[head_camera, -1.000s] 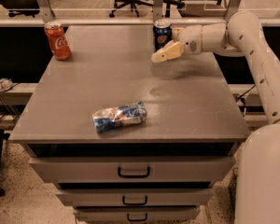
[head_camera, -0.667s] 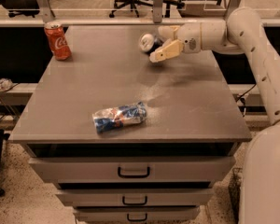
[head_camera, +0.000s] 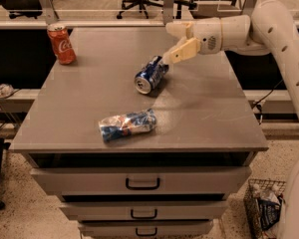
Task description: Knock pepsi can over
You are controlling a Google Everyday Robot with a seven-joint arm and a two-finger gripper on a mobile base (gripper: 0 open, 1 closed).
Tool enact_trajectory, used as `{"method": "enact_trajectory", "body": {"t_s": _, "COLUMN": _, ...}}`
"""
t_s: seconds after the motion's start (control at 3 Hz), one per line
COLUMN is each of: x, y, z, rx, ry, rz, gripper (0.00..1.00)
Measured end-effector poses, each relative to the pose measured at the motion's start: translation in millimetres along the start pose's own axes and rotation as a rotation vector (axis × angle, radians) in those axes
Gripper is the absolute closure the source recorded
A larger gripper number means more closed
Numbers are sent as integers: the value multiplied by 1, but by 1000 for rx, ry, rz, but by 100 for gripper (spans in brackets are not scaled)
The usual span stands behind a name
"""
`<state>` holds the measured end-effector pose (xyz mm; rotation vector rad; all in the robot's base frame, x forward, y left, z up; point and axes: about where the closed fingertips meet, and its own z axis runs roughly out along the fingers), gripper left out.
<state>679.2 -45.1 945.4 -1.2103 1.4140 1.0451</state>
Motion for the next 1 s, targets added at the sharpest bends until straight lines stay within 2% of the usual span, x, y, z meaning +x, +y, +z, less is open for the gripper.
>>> {"method": "enact_trajectory", "body": {"t_s": 0.33, "x": -8, "y": 19, "z": -12, "rx": -5, "ry": -4, "rz": 3, "gripper": 0}}
{"method": "enact_trajectory", "body": {"t_s": 0.67, "x": -10, "y": 25, "z": -39, "rx": 36, "ry": 32, "rz": -2, "gripper": 0}}
{"method": "enact_trajectory", "body": {"t_s": 1.0, "x": -10, "y": 25, "z": -39, "rx": 36, "ry": 32, "rz": -2, "gripper": 0}}
